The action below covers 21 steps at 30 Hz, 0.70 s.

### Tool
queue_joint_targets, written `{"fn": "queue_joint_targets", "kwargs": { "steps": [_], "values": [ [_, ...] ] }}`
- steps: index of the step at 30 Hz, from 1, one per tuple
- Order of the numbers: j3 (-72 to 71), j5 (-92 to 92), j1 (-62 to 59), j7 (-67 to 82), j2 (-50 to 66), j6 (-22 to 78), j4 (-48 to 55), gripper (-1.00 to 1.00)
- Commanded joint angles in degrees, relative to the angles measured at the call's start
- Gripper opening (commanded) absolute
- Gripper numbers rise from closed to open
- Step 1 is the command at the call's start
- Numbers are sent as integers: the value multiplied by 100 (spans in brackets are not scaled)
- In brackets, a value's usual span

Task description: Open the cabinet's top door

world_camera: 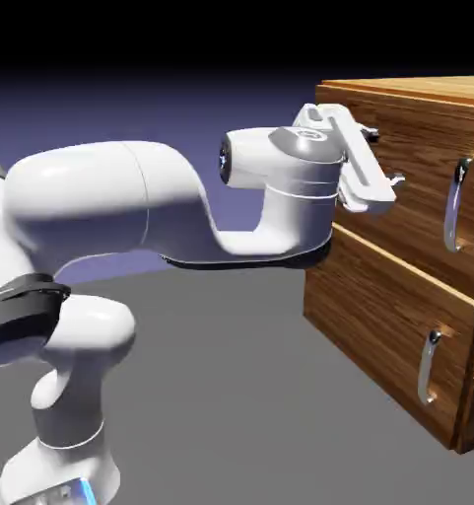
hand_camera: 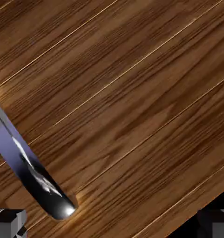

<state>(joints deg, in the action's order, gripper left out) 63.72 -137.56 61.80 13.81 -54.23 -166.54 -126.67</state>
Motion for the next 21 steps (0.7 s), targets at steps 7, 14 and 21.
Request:
{"fn": "queue_joint_targets", "kwargs": {
  "steps": [7, 14, 21],
  "values": [
    [808, -1745, 775, 714, -274, 95, 435, 100],
    [1414, -2811, 1452, 1143, -410, 142, 887, 100],
    [1764, -2844, 2067, 1019, -208, 226, 1417, -100]
  ]
}}
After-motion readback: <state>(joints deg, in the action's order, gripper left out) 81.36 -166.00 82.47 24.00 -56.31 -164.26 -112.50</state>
